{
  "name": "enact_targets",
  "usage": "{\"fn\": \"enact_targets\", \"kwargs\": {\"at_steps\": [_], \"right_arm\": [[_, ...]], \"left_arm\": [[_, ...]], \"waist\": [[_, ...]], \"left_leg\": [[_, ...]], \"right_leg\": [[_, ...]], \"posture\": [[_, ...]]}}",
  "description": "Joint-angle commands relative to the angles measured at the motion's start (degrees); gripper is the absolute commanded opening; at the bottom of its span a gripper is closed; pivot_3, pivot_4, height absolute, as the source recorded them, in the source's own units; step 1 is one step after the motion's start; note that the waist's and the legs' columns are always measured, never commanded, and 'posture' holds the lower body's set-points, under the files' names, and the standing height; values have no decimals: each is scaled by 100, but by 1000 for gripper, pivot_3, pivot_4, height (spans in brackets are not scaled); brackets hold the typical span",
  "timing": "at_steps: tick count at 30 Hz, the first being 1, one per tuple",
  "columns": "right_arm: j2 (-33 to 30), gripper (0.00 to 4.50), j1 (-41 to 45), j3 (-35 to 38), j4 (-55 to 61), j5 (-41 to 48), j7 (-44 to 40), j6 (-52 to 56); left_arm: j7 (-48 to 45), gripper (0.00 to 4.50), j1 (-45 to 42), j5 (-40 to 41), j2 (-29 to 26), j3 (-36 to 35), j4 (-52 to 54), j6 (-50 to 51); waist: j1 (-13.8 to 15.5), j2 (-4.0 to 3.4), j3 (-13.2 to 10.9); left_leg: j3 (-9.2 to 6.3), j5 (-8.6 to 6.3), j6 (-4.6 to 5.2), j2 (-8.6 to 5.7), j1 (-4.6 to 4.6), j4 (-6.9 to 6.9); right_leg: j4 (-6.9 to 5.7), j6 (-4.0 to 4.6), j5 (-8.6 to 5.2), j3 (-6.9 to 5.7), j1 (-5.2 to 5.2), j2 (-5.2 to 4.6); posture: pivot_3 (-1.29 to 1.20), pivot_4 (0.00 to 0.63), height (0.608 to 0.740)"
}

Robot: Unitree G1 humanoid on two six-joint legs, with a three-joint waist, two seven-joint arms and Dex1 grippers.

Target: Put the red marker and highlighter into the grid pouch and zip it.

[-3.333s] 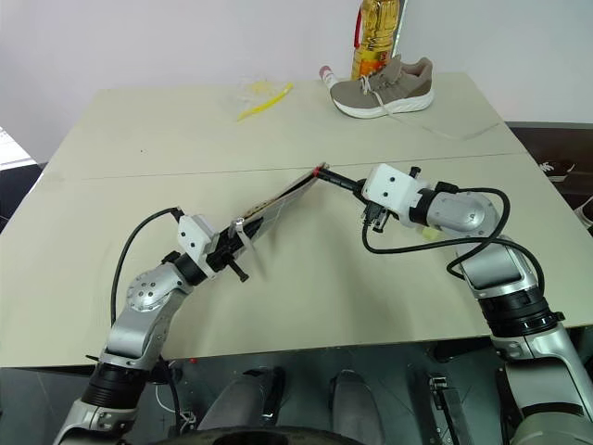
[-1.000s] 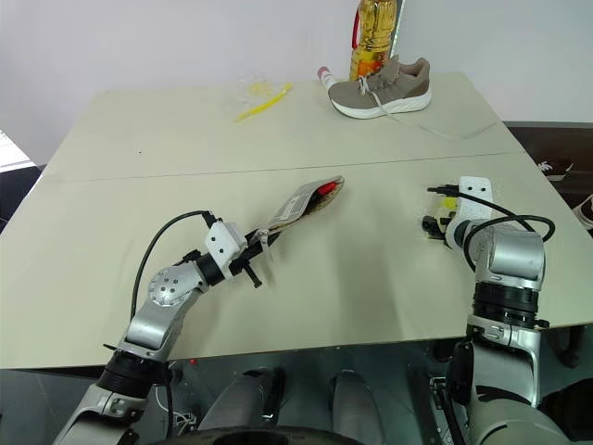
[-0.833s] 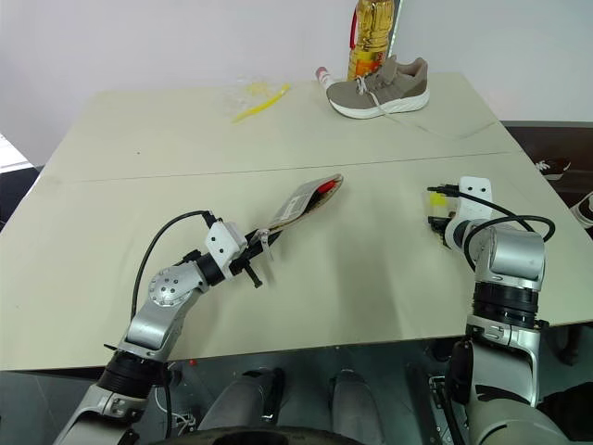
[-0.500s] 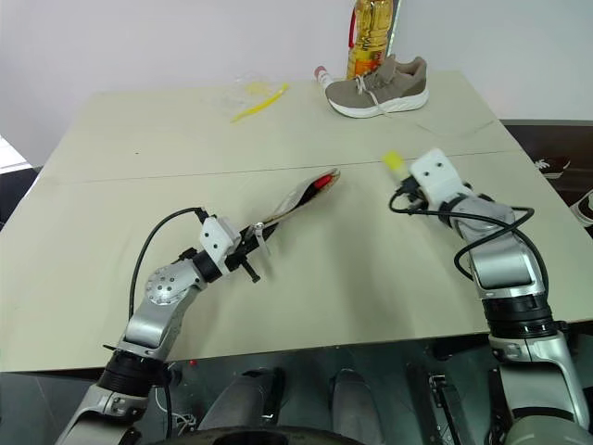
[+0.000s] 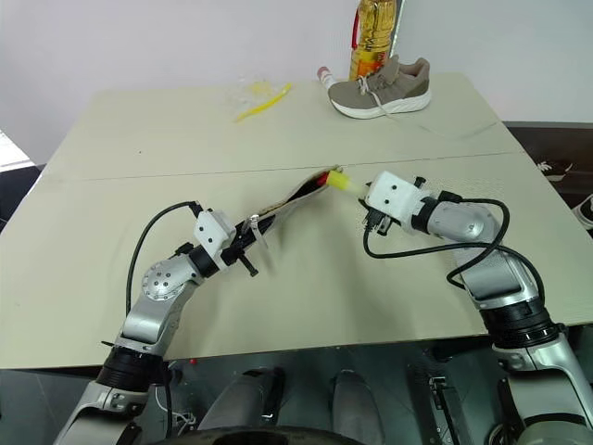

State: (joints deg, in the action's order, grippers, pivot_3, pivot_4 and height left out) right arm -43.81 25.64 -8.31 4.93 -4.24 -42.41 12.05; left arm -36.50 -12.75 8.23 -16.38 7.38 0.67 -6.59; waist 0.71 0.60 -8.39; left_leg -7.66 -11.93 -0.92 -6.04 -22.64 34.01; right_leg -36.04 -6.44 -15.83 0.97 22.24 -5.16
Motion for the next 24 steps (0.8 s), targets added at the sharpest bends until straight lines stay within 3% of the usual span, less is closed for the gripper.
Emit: {"fn": "enact_targets", "kwargs": {"at_steps": [1, 6, 11, 16, 17, 22, 24], "right_arm": [[-154, 849, 69, -53, 329, -200, -158, -260], [-373, 849, 67, -255, 459, -520, -398, -861], [-743, 849, 281, -713, 444, -1224, -637, -2393], [-406, 849, 443, -845, 463, -1099, -726, -2815], [-351, 1892, 458, -831, 459, -1075, -759, -2774], [-22, 4332, 624, -391, 332, -812, -553, -2330], [212, 4332, 782, -13, 312, -337, -487, -1692]], "left_arm": [[-176, 0, -106, 126, -106, -8, 312, -18], [-464, 0, -141, 111, -269, 126, 400, 64], [-856, 0, -252, 244, -420, 192, 469, 249], [-1014, 0, -402, 283, -416, 230, 420, 305], [-1010, 0, -417, 277, -405, 233, 417, 315], [-784, 0, -354, 243, -322, 168, 419, 366], [-456, 0, -353, 277, -147, 8, 347, 398]], "waist": [[2, 0, 0], [1, 0, 0], [-1, -1, 0], [-7, 2, -2], [-3, 2, -2], [0, 2, -2], [2, 2, -2]], "left_leg": [[0, 0, 0, 0, 0, 0], [0, 0, 0, 0, 0, 0], [1, 0, 0, 0, 0, 0], [0, 0, -1, 1, 1, -1], [0, 0, -1, 2, 1, 0], [-2, 0, -1, 1, 1, 0], [-2, 0, -1, 1, 1, 1]], "right_leg": [[0, 0, 0, 0, 0, 0], [0, 0, 0, 0, 0, 0], [3, 0, 0, -2, -2, 0], [2, 0, -1, -1, -2, 1], [2, 0, 0, 0, -1, 2], [3, 0, 0, 3, -2, 1], [2, 1, 0, 4, -2, 1]], "posture": [[0, 150, 740], [0, 150, 740], [0, 150, 740], [0, 150, 740], [0, 150, 740], [0, 150, 740], [0, 150, 740]]}}
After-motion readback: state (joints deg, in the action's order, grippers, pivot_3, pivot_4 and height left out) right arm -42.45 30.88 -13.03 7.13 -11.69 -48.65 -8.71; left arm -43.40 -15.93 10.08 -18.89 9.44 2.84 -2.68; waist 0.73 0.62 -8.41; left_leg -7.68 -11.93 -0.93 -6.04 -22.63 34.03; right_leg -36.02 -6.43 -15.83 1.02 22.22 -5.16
